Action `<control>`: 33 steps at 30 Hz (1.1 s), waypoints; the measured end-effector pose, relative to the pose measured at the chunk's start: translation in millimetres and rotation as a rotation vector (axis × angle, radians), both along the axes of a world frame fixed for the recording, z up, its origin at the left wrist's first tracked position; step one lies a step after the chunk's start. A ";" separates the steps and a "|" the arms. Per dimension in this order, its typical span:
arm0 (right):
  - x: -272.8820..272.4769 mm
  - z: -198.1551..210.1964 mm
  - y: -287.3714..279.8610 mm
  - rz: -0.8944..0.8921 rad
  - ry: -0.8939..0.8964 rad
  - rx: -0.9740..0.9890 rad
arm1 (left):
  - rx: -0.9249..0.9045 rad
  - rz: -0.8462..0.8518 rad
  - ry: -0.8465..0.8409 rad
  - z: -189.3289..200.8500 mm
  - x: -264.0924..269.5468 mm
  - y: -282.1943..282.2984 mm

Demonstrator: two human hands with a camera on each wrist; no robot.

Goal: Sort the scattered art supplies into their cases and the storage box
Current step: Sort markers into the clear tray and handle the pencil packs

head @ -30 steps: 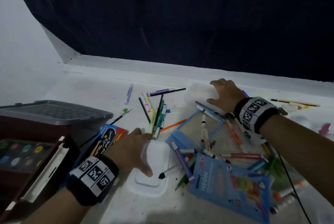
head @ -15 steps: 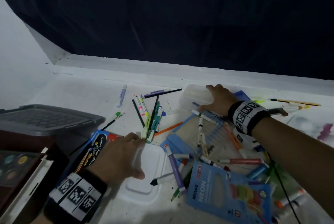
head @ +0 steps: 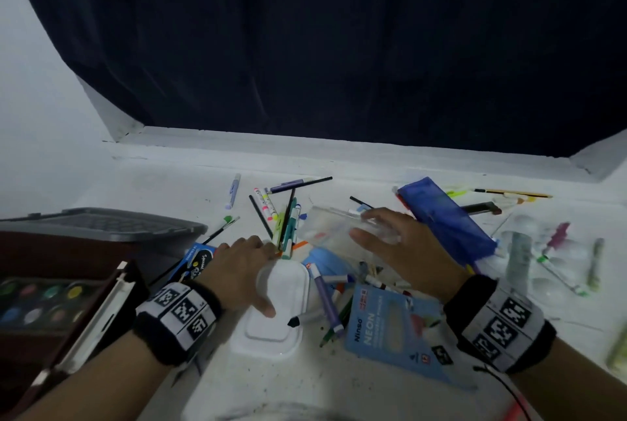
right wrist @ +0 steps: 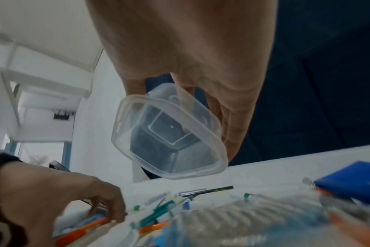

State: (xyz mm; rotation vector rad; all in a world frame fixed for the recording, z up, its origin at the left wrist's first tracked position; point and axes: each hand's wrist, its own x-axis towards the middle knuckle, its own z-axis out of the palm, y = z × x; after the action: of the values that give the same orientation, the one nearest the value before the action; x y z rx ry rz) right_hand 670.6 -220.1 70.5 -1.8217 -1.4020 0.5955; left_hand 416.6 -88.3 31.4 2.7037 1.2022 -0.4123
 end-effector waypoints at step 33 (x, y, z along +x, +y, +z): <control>-11.1 -58.4 -185.6 -0.128 1.296 -0.454 | -0.602 0.084 -0.928 -7.0 -61.4 -144.1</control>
State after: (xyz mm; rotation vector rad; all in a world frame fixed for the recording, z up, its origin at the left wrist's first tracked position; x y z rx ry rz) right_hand 659.5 -405.7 12.0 -1.2699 -0.2640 1.7010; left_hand 355.2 -232.5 24.4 1.9048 0.7325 0.4076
